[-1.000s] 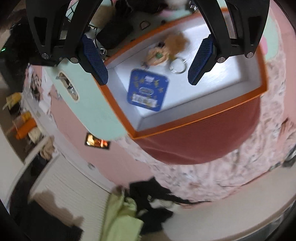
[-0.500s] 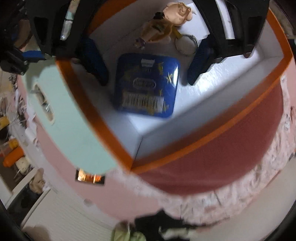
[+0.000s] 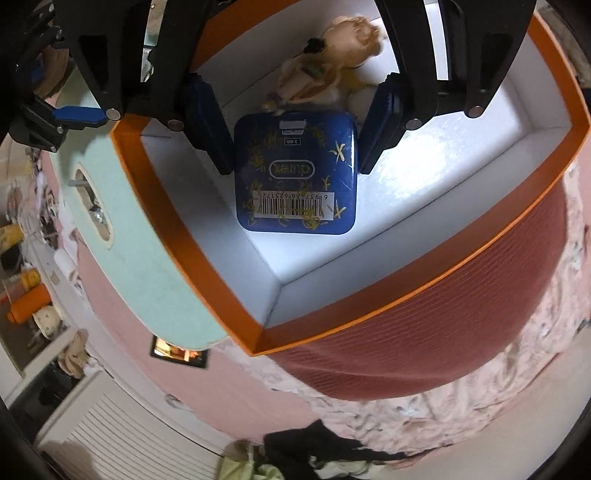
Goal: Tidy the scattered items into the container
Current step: 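Grasp the blue tin with the left tool while the right tool sets the trinket down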
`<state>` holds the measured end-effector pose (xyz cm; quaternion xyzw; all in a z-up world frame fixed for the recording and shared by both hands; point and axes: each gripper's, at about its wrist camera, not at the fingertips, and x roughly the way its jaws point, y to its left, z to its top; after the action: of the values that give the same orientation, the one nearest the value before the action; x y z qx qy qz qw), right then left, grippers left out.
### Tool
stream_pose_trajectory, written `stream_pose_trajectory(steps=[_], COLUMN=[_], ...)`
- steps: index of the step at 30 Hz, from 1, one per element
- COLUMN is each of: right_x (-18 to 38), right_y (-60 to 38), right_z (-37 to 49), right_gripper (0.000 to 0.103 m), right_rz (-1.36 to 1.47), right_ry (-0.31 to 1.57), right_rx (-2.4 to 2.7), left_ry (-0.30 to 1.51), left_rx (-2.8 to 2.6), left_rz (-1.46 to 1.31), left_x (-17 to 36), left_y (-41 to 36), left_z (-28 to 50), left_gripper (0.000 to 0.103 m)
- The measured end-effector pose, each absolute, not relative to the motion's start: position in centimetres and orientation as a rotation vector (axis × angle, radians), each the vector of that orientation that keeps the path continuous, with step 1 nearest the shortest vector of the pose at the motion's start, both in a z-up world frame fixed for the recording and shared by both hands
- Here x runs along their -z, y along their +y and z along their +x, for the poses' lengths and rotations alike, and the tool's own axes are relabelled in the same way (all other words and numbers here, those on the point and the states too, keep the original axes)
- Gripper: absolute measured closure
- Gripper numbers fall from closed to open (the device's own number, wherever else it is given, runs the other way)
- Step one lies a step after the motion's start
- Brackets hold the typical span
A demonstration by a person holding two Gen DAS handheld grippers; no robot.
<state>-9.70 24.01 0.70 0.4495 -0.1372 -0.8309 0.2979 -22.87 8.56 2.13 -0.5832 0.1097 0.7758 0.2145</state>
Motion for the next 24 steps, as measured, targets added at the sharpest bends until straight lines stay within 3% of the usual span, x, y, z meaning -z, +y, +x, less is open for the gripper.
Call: stream_pose_trajectory(steps=[10, 24], right_x=[-0.7, -0.7], right_y=[24.1, 24.2], right_z=[-9.7, -9.7], right_gripper=[0.046, 0.046], right_rz=[1.199, 1.205], right_ry=[-0.369, -0.385], right_rx=[2.211, 2.205], left_ry=[0.240, 0.397], left_rx=[-2.223, -2.188], left_rz=[-1.561, -1.642], left_x=[-3.9, -1.4], left_y=[6.2, 8.1], left_z=[-22.8, -24.4], left_gripper=[0.037, 0.037])
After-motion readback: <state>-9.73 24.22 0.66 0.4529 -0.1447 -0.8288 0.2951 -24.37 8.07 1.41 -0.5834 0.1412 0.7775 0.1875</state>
